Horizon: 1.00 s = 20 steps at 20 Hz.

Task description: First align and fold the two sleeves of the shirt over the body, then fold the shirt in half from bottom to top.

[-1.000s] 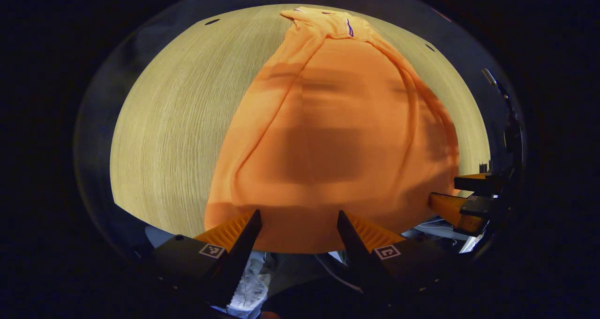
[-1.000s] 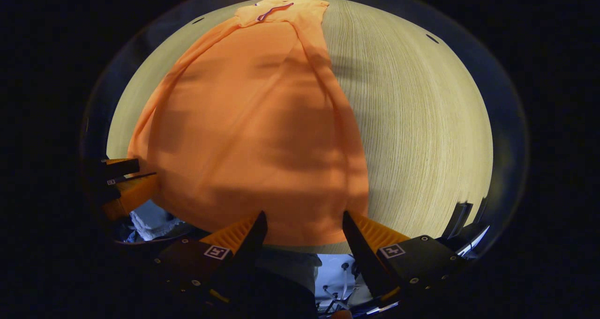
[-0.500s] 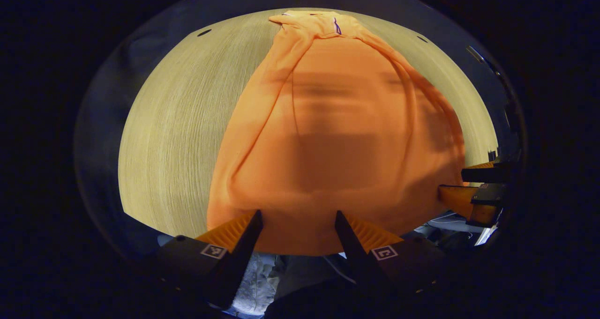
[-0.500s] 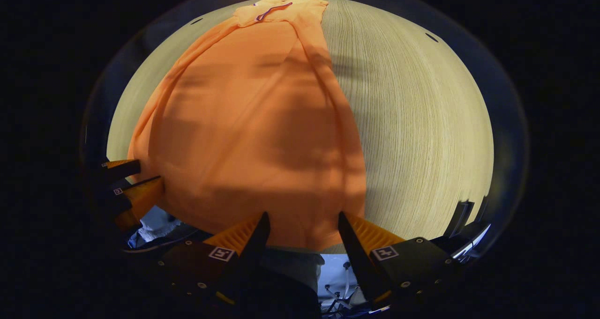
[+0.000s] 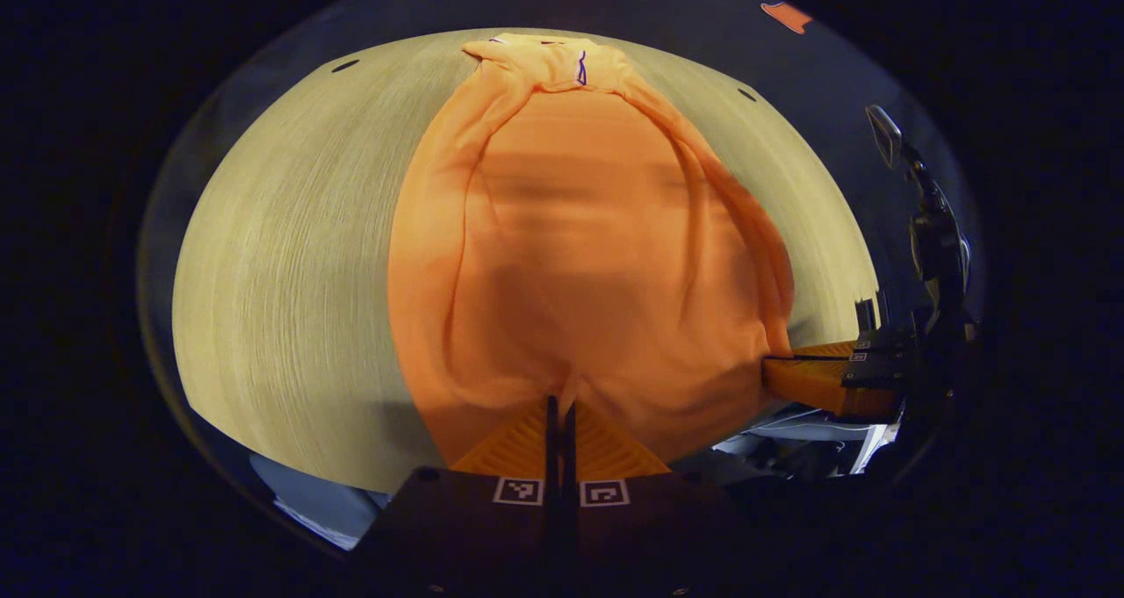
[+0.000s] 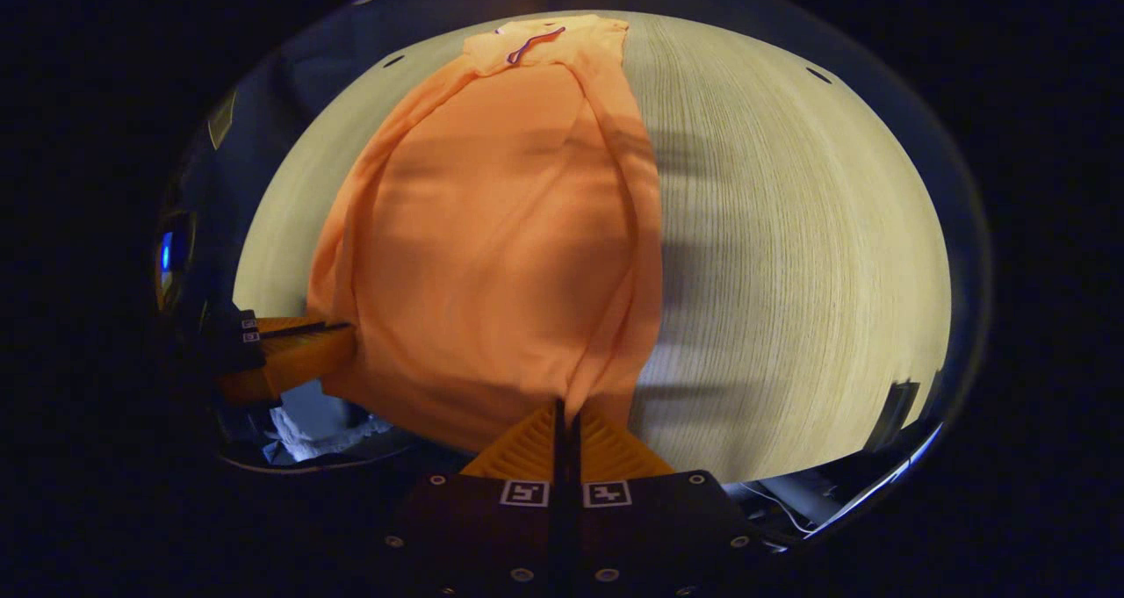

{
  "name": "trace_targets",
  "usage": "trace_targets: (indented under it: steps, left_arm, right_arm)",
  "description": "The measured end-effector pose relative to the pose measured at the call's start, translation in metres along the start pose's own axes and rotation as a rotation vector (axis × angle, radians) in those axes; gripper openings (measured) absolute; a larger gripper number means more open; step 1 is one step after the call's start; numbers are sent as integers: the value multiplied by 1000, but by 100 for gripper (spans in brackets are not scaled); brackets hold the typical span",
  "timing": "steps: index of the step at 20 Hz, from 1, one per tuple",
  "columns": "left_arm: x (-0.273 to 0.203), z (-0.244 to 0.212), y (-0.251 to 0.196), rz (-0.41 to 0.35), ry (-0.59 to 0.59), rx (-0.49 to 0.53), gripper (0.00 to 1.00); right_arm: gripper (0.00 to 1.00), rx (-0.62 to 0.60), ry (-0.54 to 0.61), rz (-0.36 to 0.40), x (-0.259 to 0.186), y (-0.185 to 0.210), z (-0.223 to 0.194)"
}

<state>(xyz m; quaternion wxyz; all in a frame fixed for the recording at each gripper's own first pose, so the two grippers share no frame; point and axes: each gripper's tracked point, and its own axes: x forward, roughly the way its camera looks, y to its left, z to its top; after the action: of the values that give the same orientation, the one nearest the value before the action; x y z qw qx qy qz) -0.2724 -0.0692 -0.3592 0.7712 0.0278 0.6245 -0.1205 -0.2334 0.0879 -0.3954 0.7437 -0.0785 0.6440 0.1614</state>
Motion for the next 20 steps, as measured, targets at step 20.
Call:
trace_targets:
  steps: [20]
  left_arm:
    - [-66, 152, 8, -63, -285, -83, 1]
  right_arm:
    - [0, 56, -305, 35, -69, 7, 147]
